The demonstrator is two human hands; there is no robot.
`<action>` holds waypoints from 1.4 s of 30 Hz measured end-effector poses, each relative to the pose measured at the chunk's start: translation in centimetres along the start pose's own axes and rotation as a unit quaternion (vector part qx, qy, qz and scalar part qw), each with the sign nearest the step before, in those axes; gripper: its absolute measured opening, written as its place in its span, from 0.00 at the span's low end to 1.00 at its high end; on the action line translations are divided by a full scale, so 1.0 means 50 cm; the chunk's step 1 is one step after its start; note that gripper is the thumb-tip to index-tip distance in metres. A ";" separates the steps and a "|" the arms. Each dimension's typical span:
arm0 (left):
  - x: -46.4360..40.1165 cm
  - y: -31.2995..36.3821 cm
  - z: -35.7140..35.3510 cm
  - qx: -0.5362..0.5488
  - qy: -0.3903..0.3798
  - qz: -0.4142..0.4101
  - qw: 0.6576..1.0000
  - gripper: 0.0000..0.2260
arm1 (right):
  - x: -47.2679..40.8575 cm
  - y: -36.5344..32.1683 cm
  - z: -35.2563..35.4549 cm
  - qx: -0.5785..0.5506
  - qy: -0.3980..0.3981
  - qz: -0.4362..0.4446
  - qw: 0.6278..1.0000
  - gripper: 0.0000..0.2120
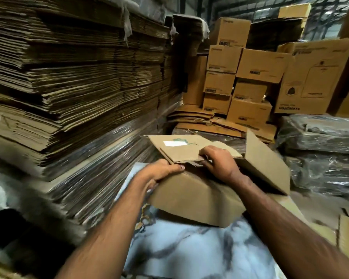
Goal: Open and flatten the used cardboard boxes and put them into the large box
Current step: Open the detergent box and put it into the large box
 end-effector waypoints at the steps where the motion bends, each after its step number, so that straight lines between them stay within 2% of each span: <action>1: 0.004 -0.036 -0.020 0.057 -0.017 0.005 0.998 0.20 | 0.009 -0.004 -0.015 0.008 -0.028 0.002 1.000 0.12; 3: 0.008 -0.101 -0.064 0.143 -0.039 0.029 0.988 0.18 | 0.027 -0.011 -0.047 0.009 -0.109 -0.006 0.994 0.14; 5: 0.009 -0.153 -0.109 0.210 -0.035 0.057 0.975 0.11 | 0.047 -0.012 -0.081 -0.001 -0.212 -0.025 0.977 0.17; 8: 0.013 -0.212 -0.176 0.245 -0.037 0.092 0.965 0.05 | 0.080 -0.001 -0.127 -0.035 -0.300 -0.051 0.952 0.17; 14: 0.048 -0.267 -0.281 0.234 -0.046 0.103 0.966 0.10 | 0.121 0.003 -0.184 -0.086 -0.281 -0.061 0.954 0.21; 16: 0.061 -0.269 -0.304 0.213 -0.032 0.113 0.970 0.08 | 0.125 -0.010 -0.212 -0.101 -0.298 -0.041 0.948 0.23; 20: 0.070 -0.302 -0.322 0.198 -0.017 0.148 0.969 0.11 | 0.134 -0.041 -0.262 -0.087 -0.319 0.001 0.944 0.25; 23: 0.080 -0.338 -0.334 0.199 -0.036 0.193 0.960 0.18 | 0.139 -0.052 -0.307 -0.062 -0.370 0.013 0.927 0.22; 26: 0.119 -0.345 -0.341 0.238 -0.060 0.216 0.945 0.12 | 0.147 -0.058 -0.337 -0.042 -0.412 0.015 0.910 0.19; 30: 0.140 -0.388 -0.321 0.277 -0.069 0.252 0.924 0.09 | 0.161 -0.044 -0.358 -0.013 -0.402 0.035 0.915 0.25; 35: 0.124 -0.428 -0.326 0.316 0.005 0.283 0.905 0.08 | 0.193 -0.050 -0.380 0.065 -0.464 0.030 0.883 0.27; 37: 0.113 -0.425 -0.338 0.315 0.038 0.277 0.907 0.13 | 0.204 -0.058 -0.386 0.049 -0.479 0.020 0.876 0.29; 40: 0.106 -0.430 -0.352 0.320 0.127 0.246 0.906 0.23 | 0.198 -0.072 -0.378 0.027 -0.425 0.011 0.905 0.27; 42: 0.106 -0.449 -0.353 0.376 0.158 0.235 0.882 0.30 | 0.182 -0.092 -0.347 0.000 -0.392 -0.037 0.919 0.27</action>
Point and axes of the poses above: each hand's wrist, its own x-axis away from the middle knuckle, its own z-axis out of the back of the hand, y = z × x, the point moved 1 cm from there along -x, towards the middle knuckle, and after that the axes turned 3 degrees about -y, right-handed, at the moved point
